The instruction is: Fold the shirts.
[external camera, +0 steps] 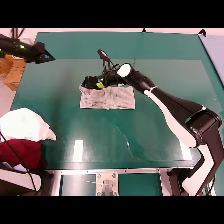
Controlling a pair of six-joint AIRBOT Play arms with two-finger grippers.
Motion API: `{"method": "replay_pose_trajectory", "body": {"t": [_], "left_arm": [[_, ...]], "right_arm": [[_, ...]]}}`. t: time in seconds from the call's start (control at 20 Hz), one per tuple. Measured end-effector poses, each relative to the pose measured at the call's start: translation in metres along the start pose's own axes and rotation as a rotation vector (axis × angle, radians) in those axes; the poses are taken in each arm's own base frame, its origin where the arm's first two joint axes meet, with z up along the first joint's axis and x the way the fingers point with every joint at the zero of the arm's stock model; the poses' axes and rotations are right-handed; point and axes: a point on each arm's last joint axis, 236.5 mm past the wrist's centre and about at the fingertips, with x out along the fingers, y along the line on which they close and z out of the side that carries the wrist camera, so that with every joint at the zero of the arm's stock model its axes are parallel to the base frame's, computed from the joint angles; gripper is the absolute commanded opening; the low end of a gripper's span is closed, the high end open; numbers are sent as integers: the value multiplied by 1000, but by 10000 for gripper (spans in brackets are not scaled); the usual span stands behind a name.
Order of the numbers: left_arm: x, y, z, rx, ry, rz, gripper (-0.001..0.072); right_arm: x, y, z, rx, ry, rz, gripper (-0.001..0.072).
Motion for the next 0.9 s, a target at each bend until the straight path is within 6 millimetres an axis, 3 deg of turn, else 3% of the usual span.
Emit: {"method": "replay_pose_trajectory", "body": {"t": [0.1,0.25,0.3,0.4,0.5,0.65,0.75,0.85,0.9], "left_arm": [[-1,2,-2,21,10,3,23],[-3,6,-3,42,13,16,23],[-3,6,-4,48,13,15,23],[-4,8,-4,50,16,19,23],[-4,7,-6,54,23,18,23],[-4,8,-7,55,28,17,23],[-4,7,-8,56,30,15,23],[-5,7,-8,56,31,16,23],[-4,7,-8,56,31,16,23]], "right_arm": [[-30,-17,13,-14,9,-32,368],[-105,-71,36,54,6,-131,373],[-130,-91,36,92,11,-165,453],[-175,-143,27,194,11,-249,496],[-201,-192,-4,331,46,-305,496],[-202,-235,-55,491,97,-304,487],[-184,-241,-77,551,122,-249,486],[-161,-240,-87,588,127,-191,478],[-148,-234,-90,599,132,-153,388]]}}
